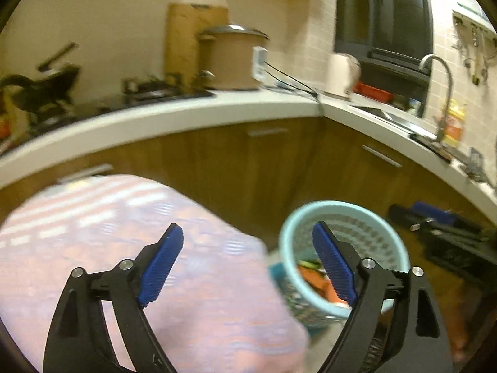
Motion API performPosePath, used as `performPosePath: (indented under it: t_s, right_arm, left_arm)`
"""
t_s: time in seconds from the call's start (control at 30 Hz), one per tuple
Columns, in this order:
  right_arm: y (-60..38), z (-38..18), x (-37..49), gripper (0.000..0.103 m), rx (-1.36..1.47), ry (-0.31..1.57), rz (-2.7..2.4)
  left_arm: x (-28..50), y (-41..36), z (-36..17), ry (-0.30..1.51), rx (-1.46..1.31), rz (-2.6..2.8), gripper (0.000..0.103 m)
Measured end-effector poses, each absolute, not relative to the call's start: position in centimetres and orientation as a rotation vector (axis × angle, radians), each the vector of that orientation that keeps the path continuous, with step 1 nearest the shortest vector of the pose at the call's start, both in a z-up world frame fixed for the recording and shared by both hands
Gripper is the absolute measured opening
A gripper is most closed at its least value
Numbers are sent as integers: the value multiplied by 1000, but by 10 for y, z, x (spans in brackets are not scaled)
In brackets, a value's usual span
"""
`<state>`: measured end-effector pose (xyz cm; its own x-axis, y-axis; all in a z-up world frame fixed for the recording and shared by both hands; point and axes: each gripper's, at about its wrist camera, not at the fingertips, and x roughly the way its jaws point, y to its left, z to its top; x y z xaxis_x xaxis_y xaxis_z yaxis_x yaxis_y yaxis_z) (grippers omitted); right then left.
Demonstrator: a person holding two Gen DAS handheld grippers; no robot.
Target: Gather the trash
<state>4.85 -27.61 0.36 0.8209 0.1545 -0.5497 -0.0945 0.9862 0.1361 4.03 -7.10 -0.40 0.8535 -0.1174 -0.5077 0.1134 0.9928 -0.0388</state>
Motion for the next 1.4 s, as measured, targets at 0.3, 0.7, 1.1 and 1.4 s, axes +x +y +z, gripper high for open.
performPosePath:
  t_s: [0.3,0.7,1.1,1.4]
  right_arm:
    - [-242,18,25,64,58,454,69]
    - [-224,4,36,67,58,510,95]
    - [-217,4,34,69,29,499,90]
    - [-216,4,36,71,21,499,96]
  left_arm:
    - [27,-46,-4,473,-35,-27,86]
    - [21,-30,1,452,-113,-15,86]
    - [20,-34,-1,444,-94,0,86]
    - [19,-38,-2,438,-59,31,86]
